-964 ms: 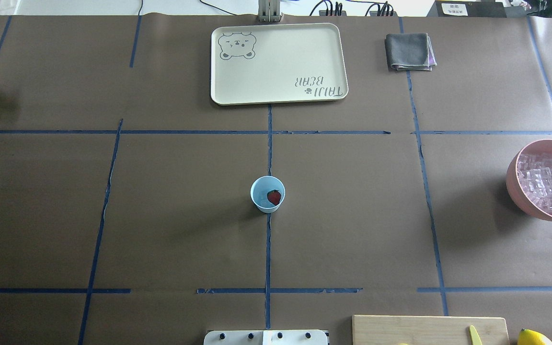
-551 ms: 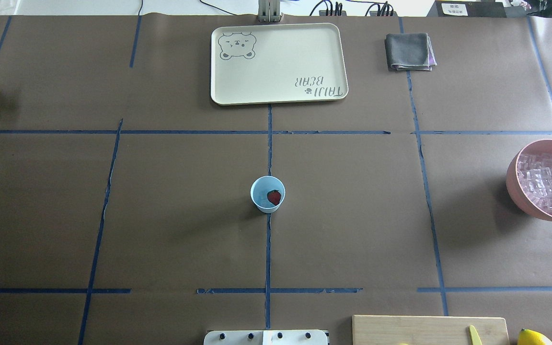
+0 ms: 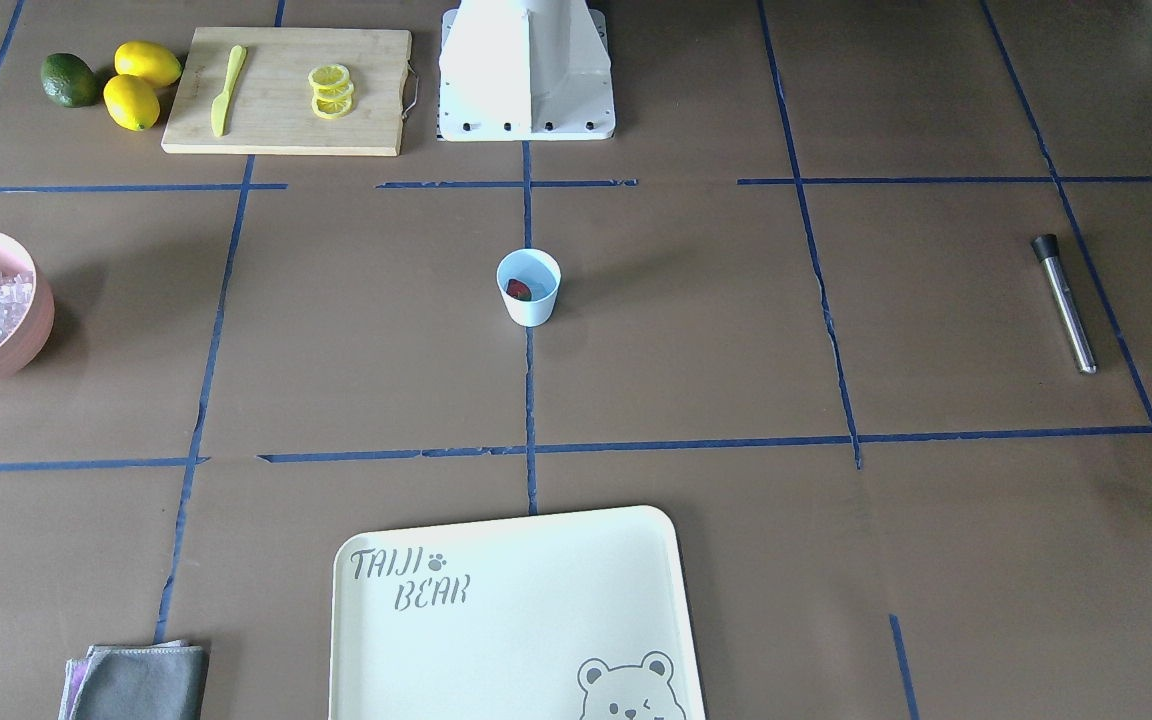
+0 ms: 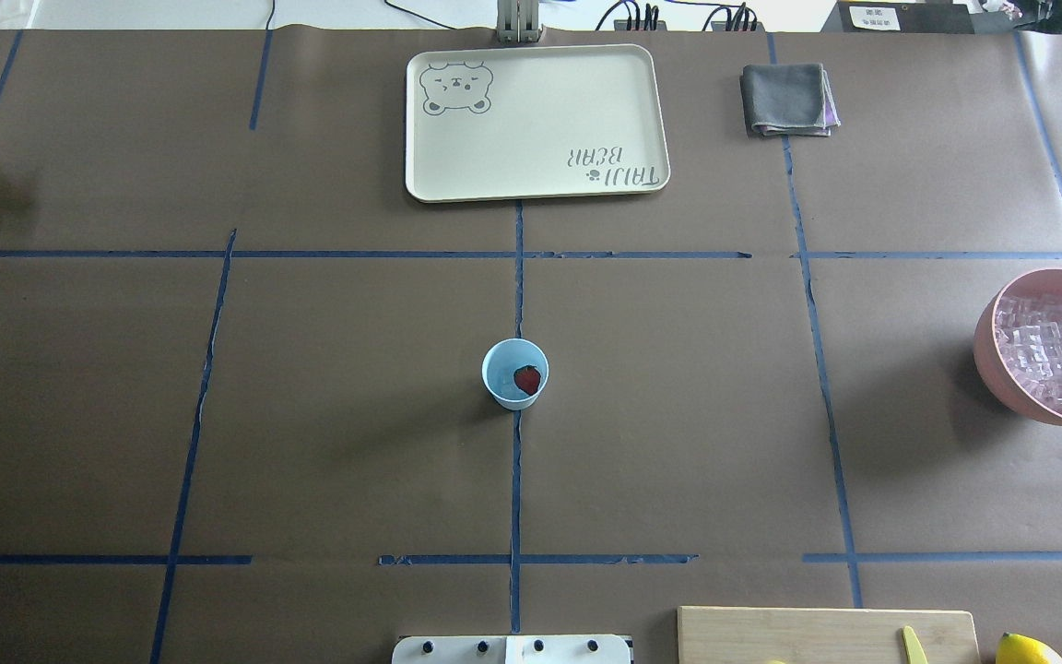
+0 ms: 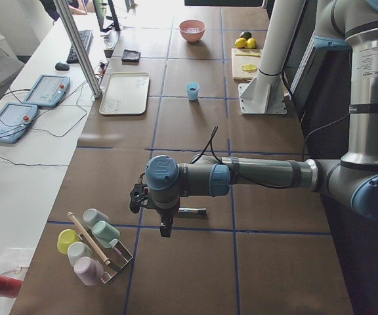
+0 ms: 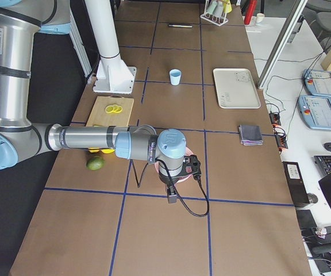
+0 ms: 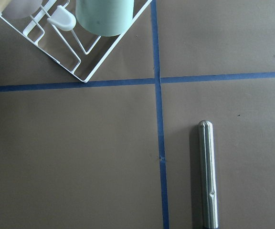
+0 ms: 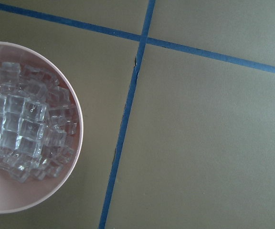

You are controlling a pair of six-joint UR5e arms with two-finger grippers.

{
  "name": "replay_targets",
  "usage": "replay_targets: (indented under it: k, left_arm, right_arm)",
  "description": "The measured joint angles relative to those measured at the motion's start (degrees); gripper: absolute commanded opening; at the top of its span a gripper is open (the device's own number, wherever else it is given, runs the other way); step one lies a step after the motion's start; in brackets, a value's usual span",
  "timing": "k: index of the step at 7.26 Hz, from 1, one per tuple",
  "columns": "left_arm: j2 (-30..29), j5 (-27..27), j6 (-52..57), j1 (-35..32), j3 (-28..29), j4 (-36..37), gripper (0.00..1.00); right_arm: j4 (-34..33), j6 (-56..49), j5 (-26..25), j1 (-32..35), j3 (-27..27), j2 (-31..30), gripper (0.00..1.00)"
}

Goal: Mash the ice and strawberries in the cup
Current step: 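Open the left gripper to release the muddler and raise it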

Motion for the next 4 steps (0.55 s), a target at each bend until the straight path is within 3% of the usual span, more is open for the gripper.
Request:
replay_targets:
  k: [4]
  left_arm:
    - [0.27,0.07,-0.02,-0.14,-0.59,0.09,1.0]
  right_arm:
    - [-0.04,0.01,0.07,0.0,-0.19,0.0,1.0]
